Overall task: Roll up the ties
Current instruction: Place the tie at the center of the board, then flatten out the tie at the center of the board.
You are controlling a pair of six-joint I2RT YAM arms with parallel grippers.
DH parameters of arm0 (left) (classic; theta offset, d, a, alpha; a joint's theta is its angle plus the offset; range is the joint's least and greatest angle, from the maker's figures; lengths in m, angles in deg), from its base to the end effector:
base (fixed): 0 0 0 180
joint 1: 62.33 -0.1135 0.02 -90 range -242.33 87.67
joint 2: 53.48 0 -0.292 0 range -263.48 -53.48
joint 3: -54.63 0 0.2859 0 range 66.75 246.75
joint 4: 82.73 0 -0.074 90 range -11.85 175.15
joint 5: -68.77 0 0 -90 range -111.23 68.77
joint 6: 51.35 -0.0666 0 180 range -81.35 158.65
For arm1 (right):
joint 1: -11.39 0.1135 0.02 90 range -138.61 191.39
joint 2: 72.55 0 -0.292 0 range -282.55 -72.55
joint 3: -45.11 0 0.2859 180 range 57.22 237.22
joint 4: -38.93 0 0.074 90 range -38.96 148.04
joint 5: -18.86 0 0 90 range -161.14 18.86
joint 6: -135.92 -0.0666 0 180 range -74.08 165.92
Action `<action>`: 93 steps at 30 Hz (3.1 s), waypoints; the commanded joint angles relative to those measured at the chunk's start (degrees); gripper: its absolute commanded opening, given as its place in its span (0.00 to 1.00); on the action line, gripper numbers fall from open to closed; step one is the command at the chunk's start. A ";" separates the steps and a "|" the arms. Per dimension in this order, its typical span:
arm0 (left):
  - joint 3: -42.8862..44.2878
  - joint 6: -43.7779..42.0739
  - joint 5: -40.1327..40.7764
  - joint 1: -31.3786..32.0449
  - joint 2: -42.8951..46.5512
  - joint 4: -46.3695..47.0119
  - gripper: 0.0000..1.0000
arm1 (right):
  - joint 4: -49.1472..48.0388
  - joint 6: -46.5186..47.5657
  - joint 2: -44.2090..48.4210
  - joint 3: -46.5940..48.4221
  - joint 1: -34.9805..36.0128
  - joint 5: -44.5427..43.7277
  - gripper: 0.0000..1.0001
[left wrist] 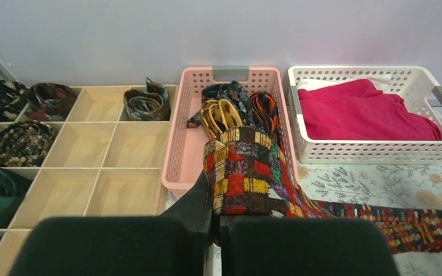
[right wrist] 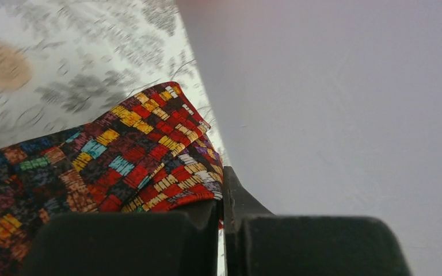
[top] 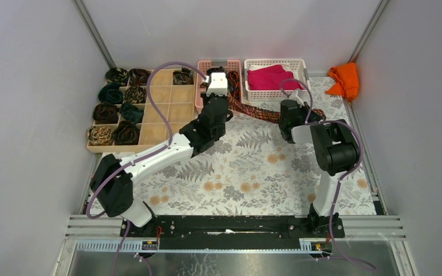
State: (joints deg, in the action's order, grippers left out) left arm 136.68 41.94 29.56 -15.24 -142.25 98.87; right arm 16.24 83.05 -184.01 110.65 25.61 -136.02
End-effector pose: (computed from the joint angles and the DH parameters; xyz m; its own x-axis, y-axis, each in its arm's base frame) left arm 0.3192 -0.2676 0.3616 -0.0571 0.0081 -0.9983 -0.0658 0.9978 0.0119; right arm 0.4217 0.0446 0.1395 -0.7287 -0.4490 -0.5171 0.3291 0.4325 -0.8394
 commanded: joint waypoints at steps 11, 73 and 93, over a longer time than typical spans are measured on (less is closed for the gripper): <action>-3.63 6.64 -0.81 -1.54 -2.18 4.19 0.00 | -60.07 55.14 -17.94 15.43 -1.08 -6.02 0.00; -17.56 19.73 -1.77 -11.23 10.35 -15.18 0.00 | 64.21 -57.82 -9.84 33.42 -12.07 43.58 0.00; -20.68 25.18 -10.29 -11.23 10.52 -18.73 0.00 | 70.37 -55.31 -27.61 58.44 -20.11 47.72 0.04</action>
State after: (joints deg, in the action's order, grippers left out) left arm 117.18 64.15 22.43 -26.06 -132.43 81.14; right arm 82.07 27.07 -207.46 166.10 5.28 -93.75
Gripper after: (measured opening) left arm 0.044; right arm 0.017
